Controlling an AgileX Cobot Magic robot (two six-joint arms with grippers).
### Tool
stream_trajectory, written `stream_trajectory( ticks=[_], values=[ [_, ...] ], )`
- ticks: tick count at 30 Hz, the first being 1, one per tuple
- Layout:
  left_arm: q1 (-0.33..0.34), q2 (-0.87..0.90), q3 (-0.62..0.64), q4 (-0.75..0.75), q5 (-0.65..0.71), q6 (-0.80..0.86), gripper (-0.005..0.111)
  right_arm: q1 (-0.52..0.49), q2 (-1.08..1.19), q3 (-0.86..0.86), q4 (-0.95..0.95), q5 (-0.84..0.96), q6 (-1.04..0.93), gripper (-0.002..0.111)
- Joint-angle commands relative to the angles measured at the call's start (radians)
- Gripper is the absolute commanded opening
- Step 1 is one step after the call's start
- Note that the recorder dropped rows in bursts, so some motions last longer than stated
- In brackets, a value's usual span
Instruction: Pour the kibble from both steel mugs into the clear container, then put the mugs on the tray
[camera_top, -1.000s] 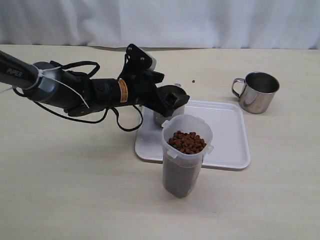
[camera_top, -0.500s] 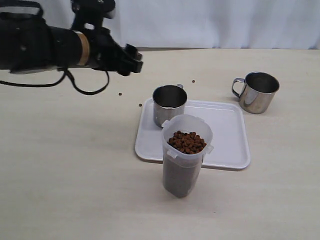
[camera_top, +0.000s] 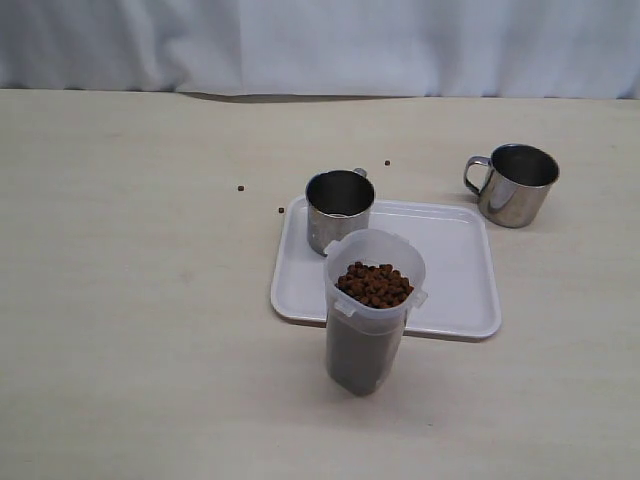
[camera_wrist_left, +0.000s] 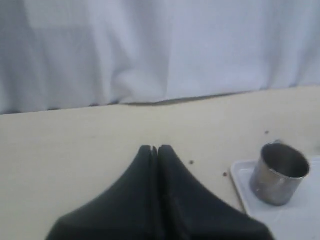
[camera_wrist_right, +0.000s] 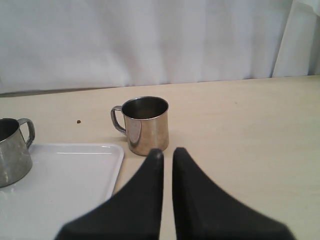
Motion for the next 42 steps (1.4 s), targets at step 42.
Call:
stream_trajectory(
  ticks=[42],
  values=[
    [0.324,-0.549,0.021,-0.120,0.012,0.065,0.000,-0.001,-0.004,0.004,0.000,0.003,-0.009,0.005]
  ],
)
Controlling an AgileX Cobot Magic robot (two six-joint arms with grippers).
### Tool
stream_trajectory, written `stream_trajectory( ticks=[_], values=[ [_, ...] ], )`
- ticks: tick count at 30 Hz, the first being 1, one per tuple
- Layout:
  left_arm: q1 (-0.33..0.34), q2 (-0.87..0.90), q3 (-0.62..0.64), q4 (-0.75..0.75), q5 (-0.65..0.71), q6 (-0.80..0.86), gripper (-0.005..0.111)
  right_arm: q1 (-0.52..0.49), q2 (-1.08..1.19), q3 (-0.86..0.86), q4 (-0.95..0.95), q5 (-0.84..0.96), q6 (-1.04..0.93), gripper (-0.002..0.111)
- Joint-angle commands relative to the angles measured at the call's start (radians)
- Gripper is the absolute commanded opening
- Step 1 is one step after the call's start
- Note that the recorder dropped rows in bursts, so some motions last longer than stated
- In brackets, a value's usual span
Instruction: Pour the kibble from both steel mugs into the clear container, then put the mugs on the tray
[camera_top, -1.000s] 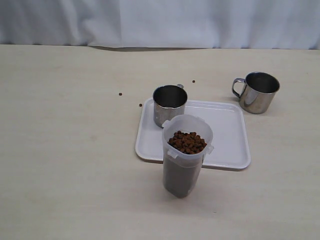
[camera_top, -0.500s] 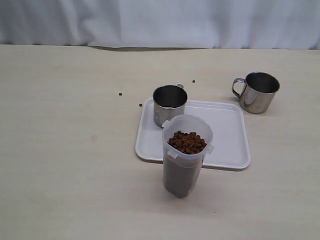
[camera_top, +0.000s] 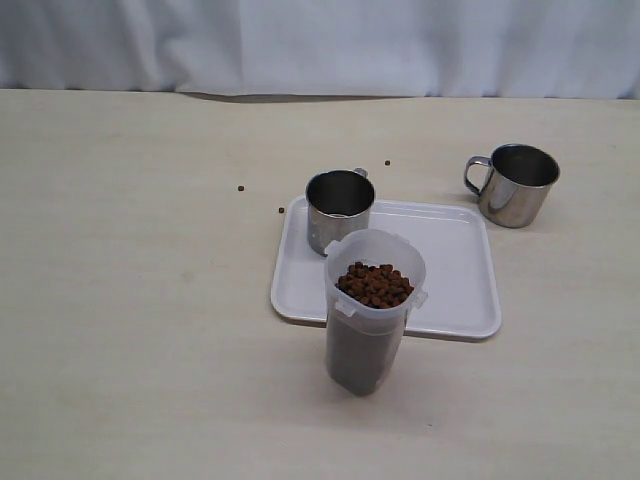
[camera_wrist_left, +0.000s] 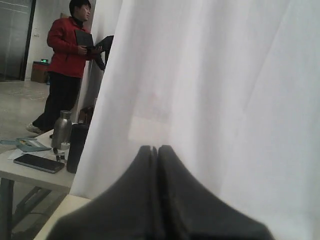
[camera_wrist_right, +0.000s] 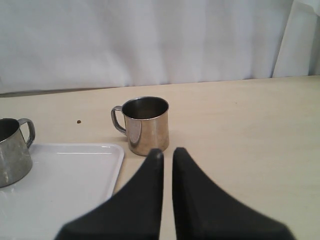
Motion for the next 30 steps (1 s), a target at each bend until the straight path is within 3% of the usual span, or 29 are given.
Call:
stream_trajectory(
  ticks=[1,6,10,18,25,30],
  values=[
    [0.005,-0.004,0.004,-0.004,-0.011,0.005,0.000,-0.001,-0.004,0.004,0.000,0.003,-0.009,0.005],
    [0.001,-0.027,0.004,-0.088,-0.011,0.005,0.000,-0.001,-0.004,0.004,0.000,0.003,-0.009,0.005],
    [0.001,-0.063,0.043,-0.449,-0.018,0.066,0.000,-0.001,-0.004,0.004,0.000,0.003,-0.009,0.005],
    [0.001,-0.065,0.286,-0.859,-0.247,0.675,0.000,-0.001,-0.004,0.004,0.000,0.002,-0.009,0.005],
    [0.001,-0.065,0.506,-0.789,-0.302,0.738,0.000,-0.001,-0.004,0.004,0.000,0.002,-0.009,0.005],
    [0.001,-0.065,0.506,-0.693,-0.222,0.743,0.000,-0.001,-0.004,0.004,0.000,0.002,-0.009,0.005]
  ],
)
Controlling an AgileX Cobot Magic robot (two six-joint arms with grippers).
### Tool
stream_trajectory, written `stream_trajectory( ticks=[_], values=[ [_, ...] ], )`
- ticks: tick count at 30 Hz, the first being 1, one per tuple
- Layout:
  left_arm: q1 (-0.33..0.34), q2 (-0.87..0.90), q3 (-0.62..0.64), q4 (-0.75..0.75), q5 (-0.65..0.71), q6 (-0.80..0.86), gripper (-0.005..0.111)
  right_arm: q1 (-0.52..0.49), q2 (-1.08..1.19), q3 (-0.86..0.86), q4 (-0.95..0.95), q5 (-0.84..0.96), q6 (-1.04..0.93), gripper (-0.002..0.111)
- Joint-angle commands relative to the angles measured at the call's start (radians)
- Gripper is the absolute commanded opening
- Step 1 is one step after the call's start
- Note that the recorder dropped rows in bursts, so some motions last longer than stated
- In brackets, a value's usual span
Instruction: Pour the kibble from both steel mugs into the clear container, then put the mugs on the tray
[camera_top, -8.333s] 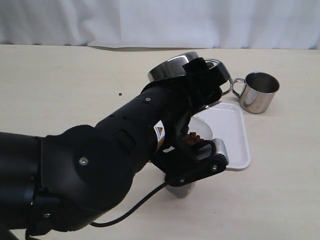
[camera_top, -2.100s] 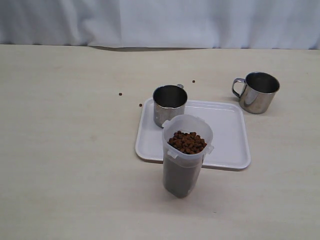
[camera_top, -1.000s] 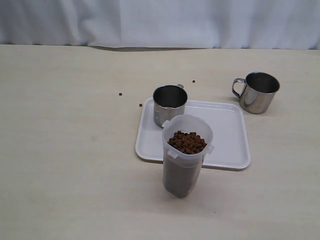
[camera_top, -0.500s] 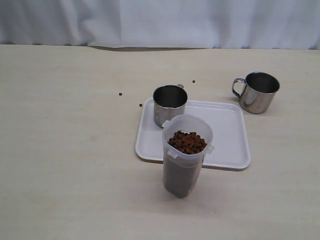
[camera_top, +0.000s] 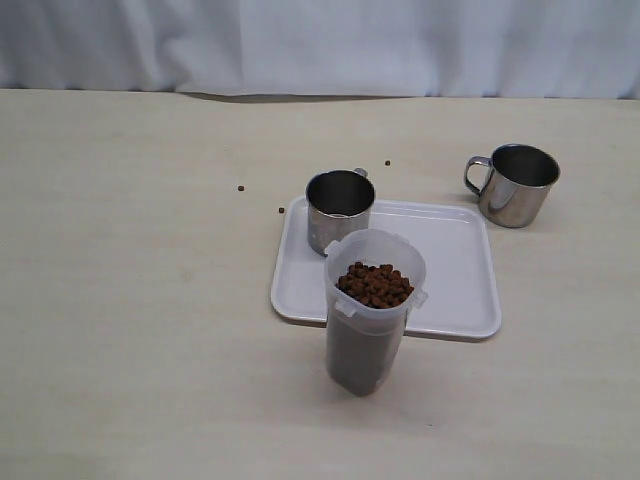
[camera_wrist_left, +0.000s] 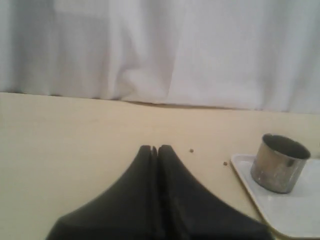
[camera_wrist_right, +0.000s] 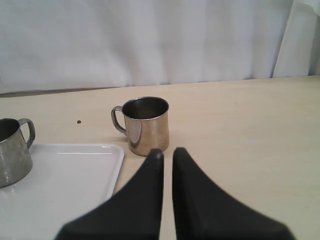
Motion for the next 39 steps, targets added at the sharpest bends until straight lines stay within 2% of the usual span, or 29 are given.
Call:
stream_trajectory(
  ticks=[1,9,17,24,28,39],
  values=[
    [0.001,-0.003,0.005,0.091,0.032,0.012,0.000,-0.001,-0.004,0.004,0.000,0.002,-0.009,0.005],
    [0.019,-0.003,0.005,0.156,0.024,0.012,0.000,-0.001,-0.004,0.004,0.000,0.002,-0.009,0.005],
    [0.036,-0.003,0.005,0.158,-0.054,0.012,0.000,-0.001,-0.004,0.004,0.000,0.002,-0.009,0.005],
    [0.038,-0.003,0.005,0.158,-0.056,0.012,0.000,-0.001,-0.004,0.004,0.000,0.002,-0.009,0.005],
    [0.081,-0.003,0.005,0.160,-0.056,0.019,0.000,-0.001,-0.004,0.004,0.000,0.002,-0.009,0.005],
    [0.081,-0.003,0.005,0.160,-0.056,0.019,0.000,-0.001,-0.004,0.004,0.000,0.002,-0.009,0.005]
  ],
)
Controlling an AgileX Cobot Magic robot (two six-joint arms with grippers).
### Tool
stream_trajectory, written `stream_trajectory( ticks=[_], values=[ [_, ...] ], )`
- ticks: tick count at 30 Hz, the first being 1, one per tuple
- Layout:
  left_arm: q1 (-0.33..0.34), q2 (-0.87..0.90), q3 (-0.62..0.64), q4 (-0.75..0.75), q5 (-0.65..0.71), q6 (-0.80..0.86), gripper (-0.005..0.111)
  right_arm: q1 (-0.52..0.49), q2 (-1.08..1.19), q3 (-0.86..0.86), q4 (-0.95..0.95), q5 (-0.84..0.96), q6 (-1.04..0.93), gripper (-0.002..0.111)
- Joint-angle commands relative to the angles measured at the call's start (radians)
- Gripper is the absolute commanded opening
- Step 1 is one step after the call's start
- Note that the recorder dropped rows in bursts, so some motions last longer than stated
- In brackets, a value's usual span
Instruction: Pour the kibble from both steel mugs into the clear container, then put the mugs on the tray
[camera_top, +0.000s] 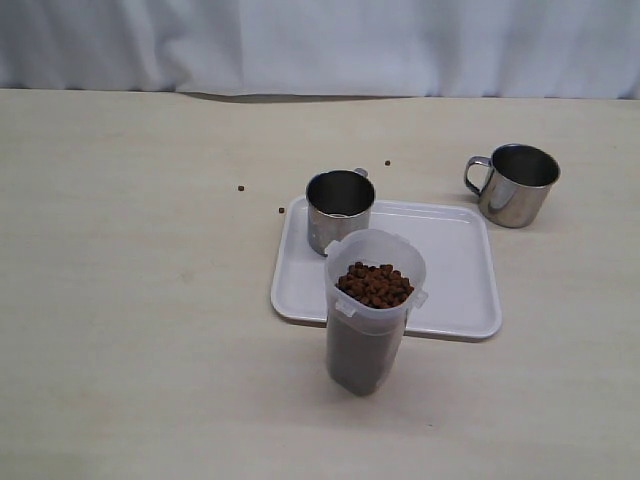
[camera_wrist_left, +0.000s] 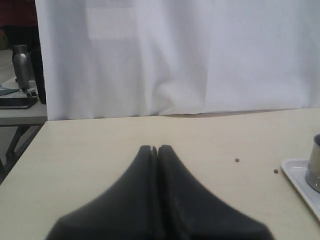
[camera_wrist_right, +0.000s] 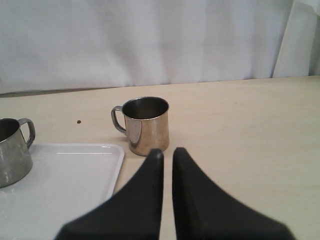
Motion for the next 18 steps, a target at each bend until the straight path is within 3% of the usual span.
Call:
stream_trajectory(
  ticks=[1,14,18],
  values=[
    [0.001,-0.003,0.003,0.001,-0.017,0.000,0.000,-0.001,-0.004,0.004,0.000,0.002,-0.009,0.005],
    [0.001,-0.003,0.003,0.001,-0.017,0.000,0.000,-0.001,-0.004,0.004,-0.012,0.001,-0.023,0.005],
    [0.001,-0.003,0.003,0.001,-0.017,0.000,0.000,-0.001,-0.004,0.004,-0.016,-0.193,-0.023,0.005]
  ],
)
